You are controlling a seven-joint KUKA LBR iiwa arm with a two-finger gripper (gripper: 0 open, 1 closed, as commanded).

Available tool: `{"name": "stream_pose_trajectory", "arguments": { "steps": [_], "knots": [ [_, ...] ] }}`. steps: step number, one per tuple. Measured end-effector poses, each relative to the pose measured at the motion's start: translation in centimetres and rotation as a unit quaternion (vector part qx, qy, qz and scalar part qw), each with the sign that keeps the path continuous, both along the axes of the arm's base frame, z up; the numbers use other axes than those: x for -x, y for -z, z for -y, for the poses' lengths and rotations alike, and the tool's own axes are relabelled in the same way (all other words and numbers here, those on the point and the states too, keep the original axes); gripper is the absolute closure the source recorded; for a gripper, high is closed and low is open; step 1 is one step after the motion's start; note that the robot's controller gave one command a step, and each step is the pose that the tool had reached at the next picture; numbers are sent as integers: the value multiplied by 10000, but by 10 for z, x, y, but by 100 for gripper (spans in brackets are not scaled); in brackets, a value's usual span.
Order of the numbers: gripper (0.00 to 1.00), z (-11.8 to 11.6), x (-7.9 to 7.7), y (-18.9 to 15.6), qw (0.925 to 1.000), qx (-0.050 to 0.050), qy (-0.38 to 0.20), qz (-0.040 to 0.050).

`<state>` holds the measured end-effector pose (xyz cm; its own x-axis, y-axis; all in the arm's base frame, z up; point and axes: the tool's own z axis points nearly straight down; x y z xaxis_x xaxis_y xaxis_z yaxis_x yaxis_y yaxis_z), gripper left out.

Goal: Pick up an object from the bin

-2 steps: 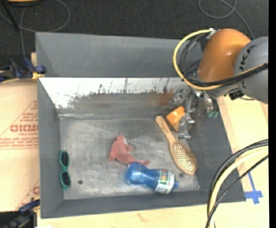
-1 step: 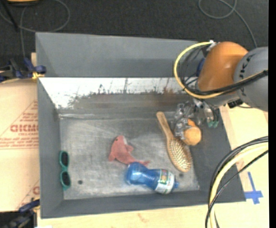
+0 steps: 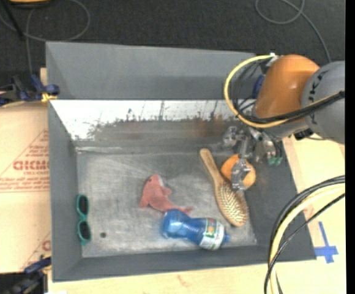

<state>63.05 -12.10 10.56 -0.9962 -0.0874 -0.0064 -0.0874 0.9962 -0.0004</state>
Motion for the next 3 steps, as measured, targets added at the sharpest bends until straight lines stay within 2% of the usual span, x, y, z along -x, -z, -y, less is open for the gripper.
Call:
{"name": "stream_pose_trajectory", "arguments": {
  "steps": [1,2,3],
  "knots": [
    [0,0,0,0,10000,4,-2,-2],
    [100,14,-12,27,9960,-164,876,-77],
    [100,14,-12,27,9960,-162,871,-77]
  ]
}}
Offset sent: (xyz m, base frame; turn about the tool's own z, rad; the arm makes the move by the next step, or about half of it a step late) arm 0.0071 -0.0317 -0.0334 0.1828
